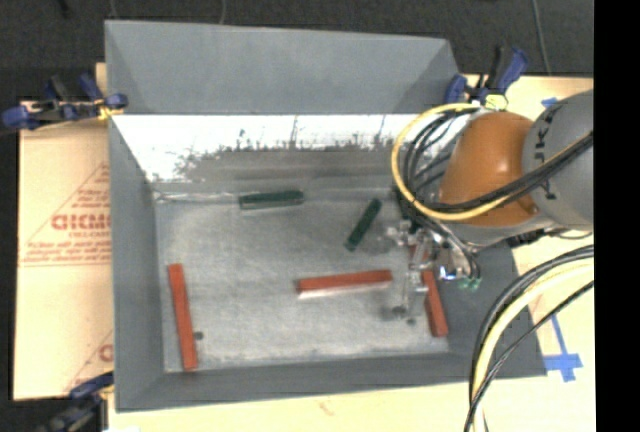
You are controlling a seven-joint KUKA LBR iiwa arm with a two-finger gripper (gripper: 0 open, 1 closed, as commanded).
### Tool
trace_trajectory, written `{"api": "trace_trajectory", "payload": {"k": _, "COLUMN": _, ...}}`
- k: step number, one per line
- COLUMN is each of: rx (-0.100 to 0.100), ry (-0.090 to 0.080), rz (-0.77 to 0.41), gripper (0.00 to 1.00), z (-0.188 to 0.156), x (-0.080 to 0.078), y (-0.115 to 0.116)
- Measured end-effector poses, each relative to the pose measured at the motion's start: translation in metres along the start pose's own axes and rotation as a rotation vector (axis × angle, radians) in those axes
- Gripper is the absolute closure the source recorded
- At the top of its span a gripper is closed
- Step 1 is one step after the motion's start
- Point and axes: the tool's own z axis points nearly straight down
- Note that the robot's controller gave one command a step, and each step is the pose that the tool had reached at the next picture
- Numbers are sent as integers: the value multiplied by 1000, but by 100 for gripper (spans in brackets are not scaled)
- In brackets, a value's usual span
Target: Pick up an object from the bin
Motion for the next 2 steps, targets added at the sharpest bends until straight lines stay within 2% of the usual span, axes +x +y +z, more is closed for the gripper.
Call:
{"api": "trace_trajectory", "payload": {"k": 1, "rx": 3, "ry": 0, "rz": -3, "gripper": 100, "z": 0, "x": 0, "y": -2}}
{"api": "trace_trajectory", "payload": {"k": 2, "rx": 6, "ry": -8, "rz": -84, "gripper": 100, "z": -128, "x": 8, "y": -7}}
